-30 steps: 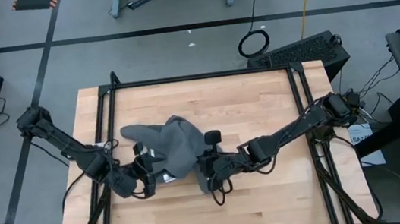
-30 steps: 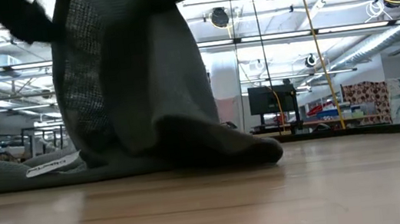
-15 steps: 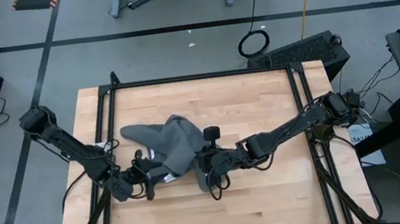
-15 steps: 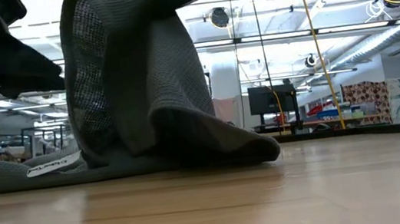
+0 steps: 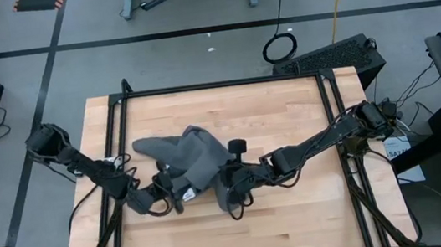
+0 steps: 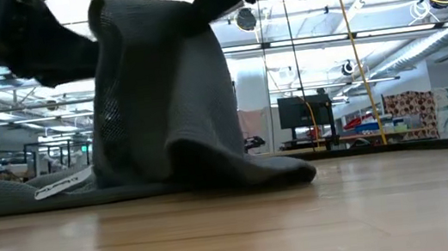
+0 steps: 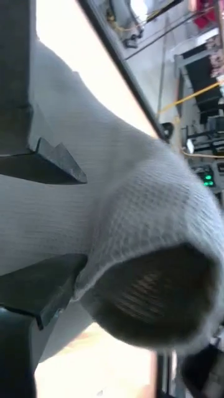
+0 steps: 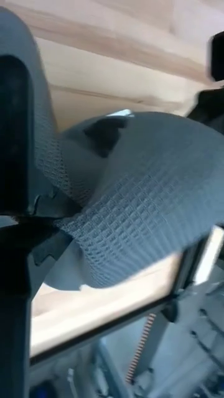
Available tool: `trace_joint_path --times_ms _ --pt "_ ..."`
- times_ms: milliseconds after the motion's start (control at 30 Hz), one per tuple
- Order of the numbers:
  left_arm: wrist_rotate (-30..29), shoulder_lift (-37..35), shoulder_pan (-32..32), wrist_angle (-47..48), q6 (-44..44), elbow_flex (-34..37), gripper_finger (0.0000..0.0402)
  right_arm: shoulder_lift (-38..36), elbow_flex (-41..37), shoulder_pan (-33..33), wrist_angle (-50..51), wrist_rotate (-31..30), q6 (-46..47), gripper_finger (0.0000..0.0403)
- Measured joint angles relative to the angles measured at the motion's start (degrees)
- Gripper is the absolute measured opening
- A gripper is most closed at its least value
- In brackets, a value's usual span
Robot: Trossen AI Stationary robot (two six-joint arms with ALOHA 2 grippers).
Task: Roll towel into tight, uniform cylinder
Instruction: Roll the gray towel
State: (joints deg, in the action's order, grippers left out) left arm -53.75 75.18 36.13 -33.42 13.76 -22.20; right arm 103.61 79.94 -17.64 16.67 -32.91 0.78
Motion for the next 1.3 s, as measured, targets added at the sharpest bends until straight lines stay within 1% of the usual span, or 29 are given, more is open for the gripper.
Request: trace_joint_path --times_ms 67,133,233,367,400,533,667,867,967,1033,1100,1167,1300 --pt "1.5 0.0 -1.1 -3.0 -3.4 0.0 0.0192 0.0 0.0 -0.1 2.0 0.0 2.2 0.0002" --pt "3.9 0.0 -2.4 -6.0 -6.8 0.0 0.0171 0.0 0.0 -0.1 3.9 0.0 4.0 0.0002" --pt "7.1 0.0 -4.7 -7.4 -10.0 -0.1 0.0116 0.0 0.0 -0.1 6.1 0.0 6.4 0.0002" --pt "11.9 0.0 -7.8 -8.5 -12.9 -0.2 0.0022 0.0 0.0 -0.1 7.2 0.0 8.9 0.0002" --pt "13.5 0.0 -8.7 -8.5 -13.0 -0.2 0.0012 0.0 0.0 -0.1 7.4 0.0 9.6 0.0003" --pt "21.5 0.0 -11.7 -8.7 -13.1 -0.2 0.0009 0.0 0.0 -0.2 10.3 0.0 13.2 0.0017" --pt "27.9 0.0 -14.2 -8.7 -13.1 -0.2 0.0004 0.0 0.0 -1.3 15.5 -0.1 18.0 0.0046" --pt "32.1 0.0 -17.6 -8.2 -13.1 -0.2 0.0003 0.0 0.0 -4.3 21.2 -0.1 22.5 0.0107" --pt "34.0 0.0 -19.2 -7.6 -12.8 -0.2 0.0002 0.0 0.0 -6.1 22.2 -0.4 22.9 0.0135" --pt "35.0 0.2 -20.2 -7.8 -12.8 -0.2 0.0002 0.0 0.0 -7.6 20.1 -2.2 22.4 0.0148" --pt "36.5 0.3 -21.0 -7.8 -12.8 -0.2 0.0002 0.0 0.0 -9.1 15.5 -5.1 19.4 0.0157" --pt "37.5 0.3 -21.7 -7.8 -12.7 -0.2 0.0002 0.0 0.0 -10.5 10.3 -7.2 14.5 0.0161" --pt "38.7 0.3 -22.6 -7.7 -12.7 -0.2 0.0002 0.5 0.0 -12.5 -0.7 -7.5 3.2 0.0162"
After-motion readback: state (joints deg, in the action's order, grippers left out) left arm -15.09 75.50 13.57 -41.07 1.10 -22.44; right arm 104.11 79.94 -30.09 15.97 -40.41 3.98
